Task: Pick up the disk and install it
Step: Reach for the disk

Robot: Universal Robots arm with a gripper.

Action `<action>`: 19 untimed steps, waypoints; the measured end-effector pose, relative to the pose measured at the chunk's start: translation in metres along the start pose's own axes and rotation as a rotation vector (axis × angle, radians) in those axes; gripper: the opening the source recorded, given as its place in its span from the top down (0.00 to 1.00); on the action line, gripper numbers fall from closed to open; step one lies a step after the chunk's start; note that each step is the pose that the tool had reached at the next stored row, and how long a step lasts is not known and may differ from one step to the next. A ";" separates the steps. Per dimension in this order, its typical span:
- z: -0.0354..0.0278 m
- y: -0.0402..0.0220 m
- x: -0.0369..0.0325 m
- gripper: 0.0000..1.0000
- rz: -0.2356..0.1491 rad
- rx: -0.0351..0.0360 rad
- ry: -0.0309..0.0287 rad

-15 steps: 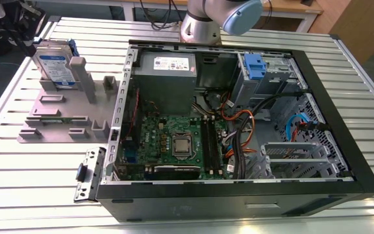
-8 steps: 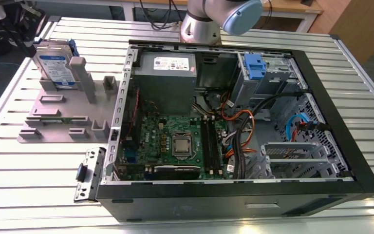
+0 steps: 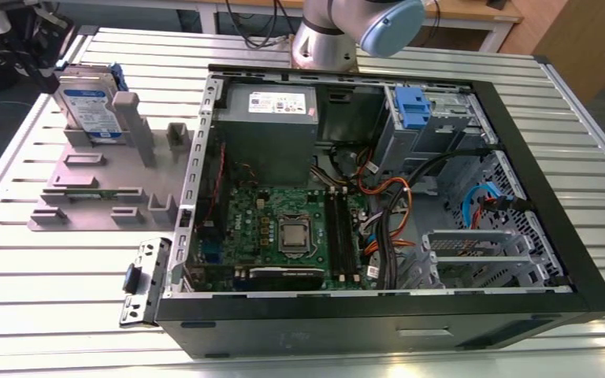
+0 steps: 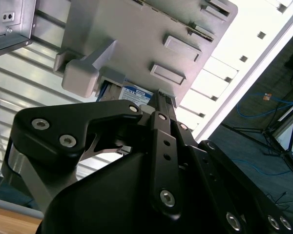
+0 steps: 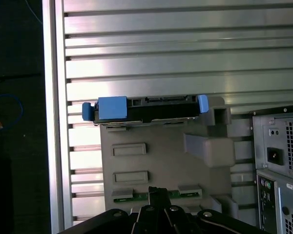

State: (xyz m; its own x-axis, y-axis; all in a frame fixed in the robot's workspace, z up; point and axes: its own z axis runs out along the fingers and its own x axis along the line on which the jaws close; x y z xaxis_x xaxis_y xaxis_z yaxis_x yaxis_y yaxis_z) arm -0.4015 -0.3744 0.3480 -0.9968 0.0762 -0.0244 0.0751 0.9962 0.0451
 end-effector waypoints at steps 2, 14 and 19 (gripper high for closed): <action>0.0004 0.0000 0.0001 0.90 0.000 0.0000 0.0000; 0.0030 -0.0001 0.0004 0.90 0.000 0.0000 0.0001; 0.0047 -0.0002 0.0004 0.90 0.000 0.0000 0.0000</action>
State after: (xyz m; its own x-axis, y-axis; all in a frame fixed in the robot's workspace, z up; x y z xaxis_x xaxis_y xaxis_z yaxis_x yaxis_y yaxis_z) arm -0.4018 -0.3743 0.3433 -0.9968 0.0763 -0.0244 0.0751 0.9962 0.0451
